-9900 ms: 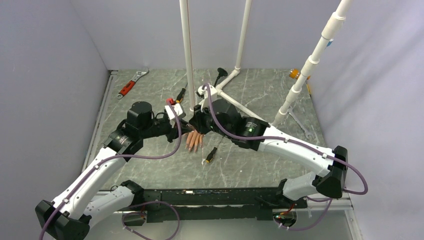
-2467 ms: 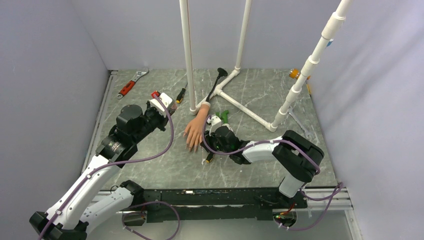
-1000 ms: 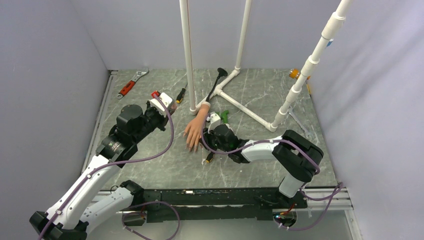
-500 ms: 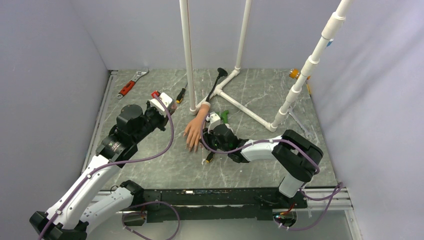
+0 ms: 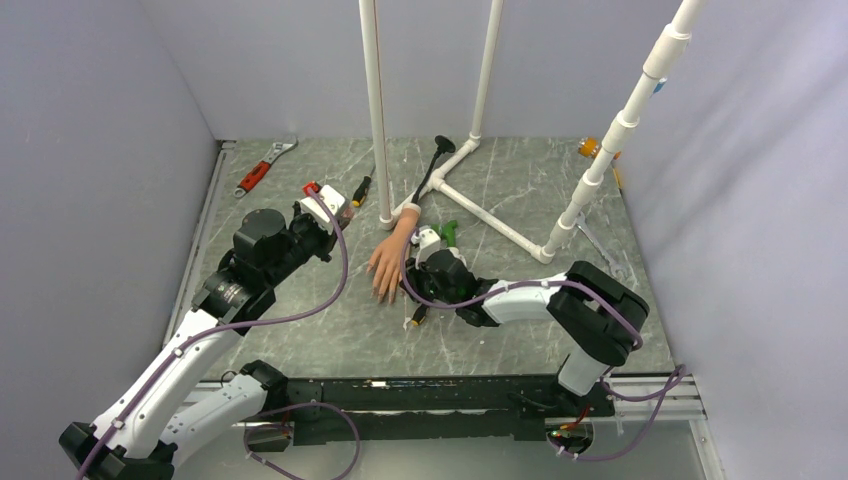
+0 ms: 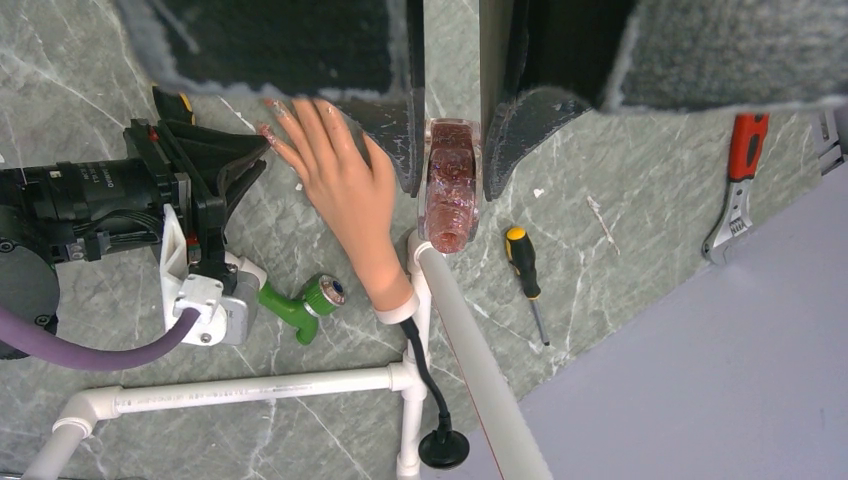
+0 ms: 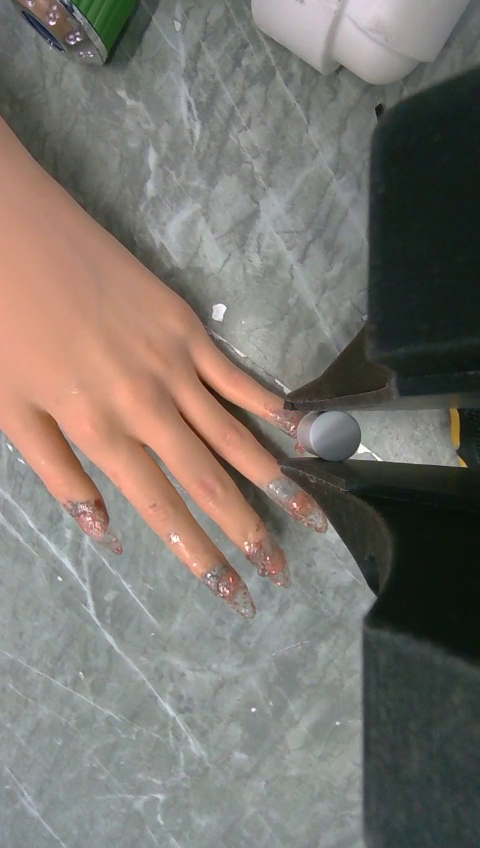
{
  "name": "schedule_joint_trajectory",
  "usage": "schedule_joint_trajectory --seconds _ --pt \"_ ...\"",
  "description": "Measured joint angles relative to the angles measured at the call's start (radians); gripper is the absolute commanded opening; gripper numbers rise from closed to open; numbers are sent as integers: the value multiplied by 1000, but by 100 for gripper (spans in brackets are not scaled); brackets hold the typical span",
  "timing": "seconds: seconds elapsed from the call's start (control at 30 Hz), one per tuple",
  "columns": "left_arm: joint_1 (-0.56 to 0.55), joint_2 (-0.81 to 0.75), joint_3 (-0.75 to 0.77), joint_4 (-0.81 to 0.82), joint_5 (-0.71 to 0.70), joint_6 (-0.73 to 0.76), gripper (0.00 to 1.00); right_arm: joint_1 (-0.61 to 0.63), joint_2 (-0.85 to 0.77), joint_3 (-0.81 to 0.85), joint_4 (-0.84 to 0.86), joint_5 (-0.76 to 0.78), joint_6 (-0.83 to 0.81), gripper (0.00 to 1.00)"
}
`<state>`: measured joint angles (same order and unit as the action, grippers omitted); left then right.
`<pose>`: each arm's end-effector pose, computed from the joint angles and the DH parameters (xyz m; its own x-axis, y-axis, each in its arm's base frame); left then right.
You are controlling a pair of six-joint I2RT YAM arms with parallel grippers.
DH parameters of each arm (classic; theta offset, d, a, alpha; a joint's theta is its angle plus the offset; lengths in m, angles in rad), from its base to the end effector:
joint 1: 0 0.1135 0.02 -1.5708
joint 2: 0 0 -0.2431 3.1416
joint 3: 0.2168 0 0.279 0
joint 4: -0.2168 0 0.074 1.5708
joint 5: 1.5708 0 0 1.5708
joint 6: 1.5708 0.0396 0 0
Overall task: Paint the nails
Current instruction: Paint the nail polish on the nail.
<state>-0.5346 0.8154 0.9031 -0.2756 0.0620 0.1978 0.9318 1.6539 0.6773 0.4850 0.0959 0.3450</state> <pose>0.1975 -0.1198 0.3529 -0.0474 0.2560 -0.9655 0.5816 0.7930 0.1817 0.2073 0.2726 0.1101 -0.5181 -0.1329 -0.8449 -0.6093 0.7506 0.2556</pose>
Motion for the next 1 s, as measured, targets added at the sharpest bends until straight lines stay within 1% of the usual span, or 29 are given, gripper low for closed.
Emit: schedule_joint_trajectory --seconds 0.37,1.0 --pt "0 1 0 0 0 0 0 9 -6 -2 -23 2 0 0" --pt "0 1 0 0 0 0 0 13 -21 -10 -24 57 -4 0"
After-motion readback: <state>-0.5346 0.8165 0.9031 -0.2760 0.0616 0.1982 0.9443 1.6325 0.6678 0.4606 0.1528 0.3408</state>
